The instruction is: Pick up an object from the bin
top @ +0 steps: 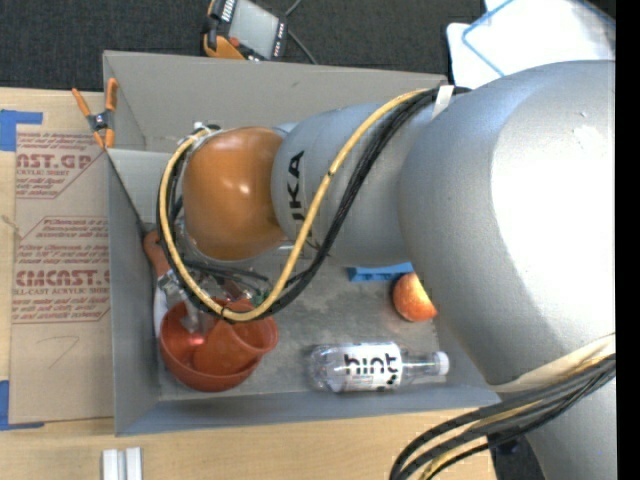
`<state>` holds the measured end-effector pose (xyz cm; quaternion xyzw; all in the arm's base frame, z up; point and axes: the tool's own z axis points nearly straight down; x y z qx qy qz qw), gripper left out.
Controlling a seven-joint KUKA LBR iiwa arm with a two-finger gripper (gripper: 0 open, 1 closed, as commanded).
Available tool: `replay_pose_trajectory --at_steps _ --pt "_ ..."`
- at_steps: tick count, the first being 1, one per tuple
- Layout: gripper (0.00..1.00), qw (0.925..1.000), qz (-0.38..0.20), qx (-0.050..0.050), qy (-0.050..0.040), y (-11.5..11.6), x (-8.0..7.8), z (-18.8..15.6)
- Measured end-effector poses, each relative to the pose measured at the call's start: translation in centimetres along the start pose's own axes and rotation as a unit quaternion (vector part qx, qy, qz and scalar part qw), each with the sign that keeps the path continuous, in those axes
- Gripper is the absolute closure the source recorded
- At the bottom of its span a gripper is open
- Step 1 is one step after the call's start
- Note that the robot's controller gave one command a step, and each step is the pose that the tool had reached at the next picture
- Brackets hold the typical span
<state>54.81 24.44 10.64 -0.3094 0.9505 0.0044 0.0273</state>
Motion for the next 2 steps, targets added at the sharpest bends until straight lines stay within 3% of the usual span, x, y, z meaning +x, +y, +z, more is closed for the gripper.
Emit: replay_pose_trajectory --at_steps 1,2 --pt "1.0 1.0 -0.002 -0.001 0.0011 0.3 0.3 0.2" --pt "1.0 1.0 -0.008 -0.001 0.0027 -0.1 -0.1 -8.6"
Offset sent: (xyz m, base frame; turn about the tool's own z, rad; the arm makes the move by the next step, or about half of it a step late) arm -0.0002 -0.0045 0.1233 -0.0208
